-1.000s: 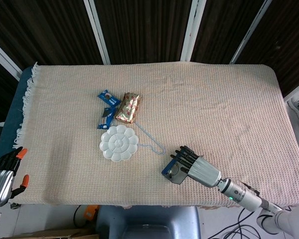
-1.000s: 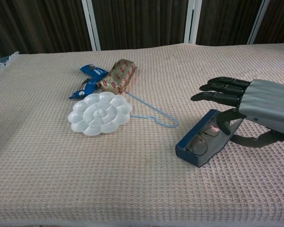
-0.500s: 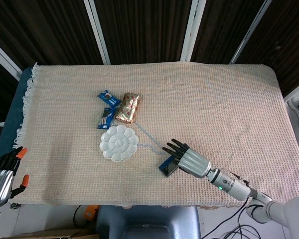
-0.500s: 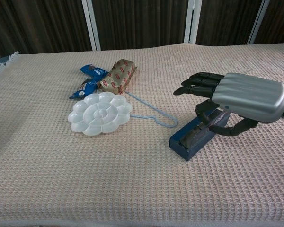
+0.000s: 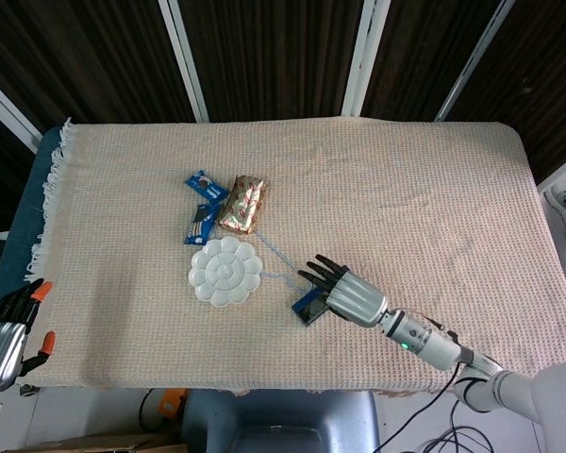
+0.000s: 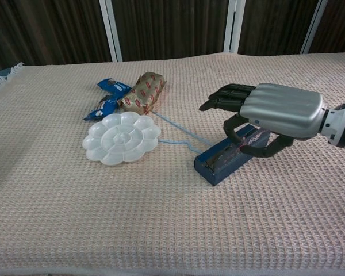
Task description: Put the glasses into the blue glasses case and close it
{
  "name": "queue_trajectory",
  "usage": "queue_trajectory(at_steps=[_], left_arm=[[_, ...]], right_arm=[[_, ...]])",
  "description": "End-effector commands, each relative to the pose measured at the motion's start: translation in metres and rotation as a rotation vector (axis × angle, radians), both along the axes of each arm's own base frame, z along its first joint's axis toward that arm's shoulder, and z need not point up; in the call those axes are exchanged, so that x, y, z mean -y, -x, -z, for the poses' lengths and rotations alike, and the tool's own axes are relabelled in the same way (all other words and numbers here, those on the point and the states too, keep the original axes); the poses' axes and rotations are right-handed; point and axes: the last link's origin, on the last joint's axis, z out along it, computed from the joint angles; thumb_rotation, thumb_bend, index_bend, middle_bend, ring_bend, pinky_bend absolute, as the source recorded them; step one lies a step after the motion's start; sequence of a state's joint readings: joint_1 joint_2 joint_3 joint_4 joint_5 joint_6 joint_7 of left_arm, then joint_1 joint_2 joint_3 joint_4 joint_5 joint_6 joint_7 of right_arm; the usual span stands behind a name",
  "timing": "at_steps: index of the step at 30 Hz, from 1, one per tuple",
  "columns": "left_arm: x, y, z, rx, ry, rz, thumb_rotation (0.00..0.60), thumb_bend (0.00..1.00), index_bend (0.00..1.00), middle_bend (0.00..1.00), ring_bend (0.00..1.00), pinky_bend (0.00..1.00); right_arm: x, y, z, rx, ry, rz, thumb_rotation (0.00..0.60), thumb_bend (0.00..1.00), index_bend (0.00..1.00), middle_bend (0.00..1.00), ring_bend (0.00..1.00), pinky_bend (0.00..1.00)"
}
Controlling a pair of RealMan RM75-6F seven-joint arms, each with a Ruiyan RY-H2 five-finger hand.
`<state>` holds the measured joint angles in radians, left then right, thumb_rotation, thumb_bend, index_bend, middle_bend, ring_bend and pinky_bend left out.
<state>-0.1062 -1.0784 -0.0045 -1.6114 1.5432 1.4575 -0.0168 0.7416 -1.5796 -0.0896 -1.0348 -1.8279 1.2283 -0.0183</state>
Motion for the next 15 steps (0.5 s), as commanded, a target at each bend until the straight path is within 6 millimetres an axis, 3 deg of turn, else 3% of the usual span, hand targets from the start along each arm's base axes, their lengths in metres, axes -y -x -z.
queue_trajectory(at_steps=[1,6,12,15], left_arm=[[0.000,0.000,0.000,0.000,-0.001,-0.001,0.600,0.45,0.00,0.04,0.08,0.13],[0.000,0.000,0.000,0.001,0.000,0.000,0.600,0.45,0.00,0.04,0.08,0.13],[0.000,0.000,-0.001,0.003,0.000,0.001,0.600,0.45,0.00,0.04,0.08,0.13],[0.000,0.001,-0.001,0.002,0.000,0.001,0.600,0.45,0.00,0.04,0.08,0.13]], right_arm=[[0.003,-0.004,0.002,0.001,0.004,0.002,0.600,0.55,0.70,0.19,0.04,0.09],[0.009,-0.006,0.004,-0.009,0.015,0.010,0.600,0.55,0.60,0.19,0.04,0.09],[0.016,-0.013,0.007,0.003,0.016,0.027,0.600,0.55,0.33,0.15,0.04,0.09],[0.020,-0.015,0.010,-0.001,0.025,0.028,0.600,0.55,0.31,0.14,0.04,0.09]])
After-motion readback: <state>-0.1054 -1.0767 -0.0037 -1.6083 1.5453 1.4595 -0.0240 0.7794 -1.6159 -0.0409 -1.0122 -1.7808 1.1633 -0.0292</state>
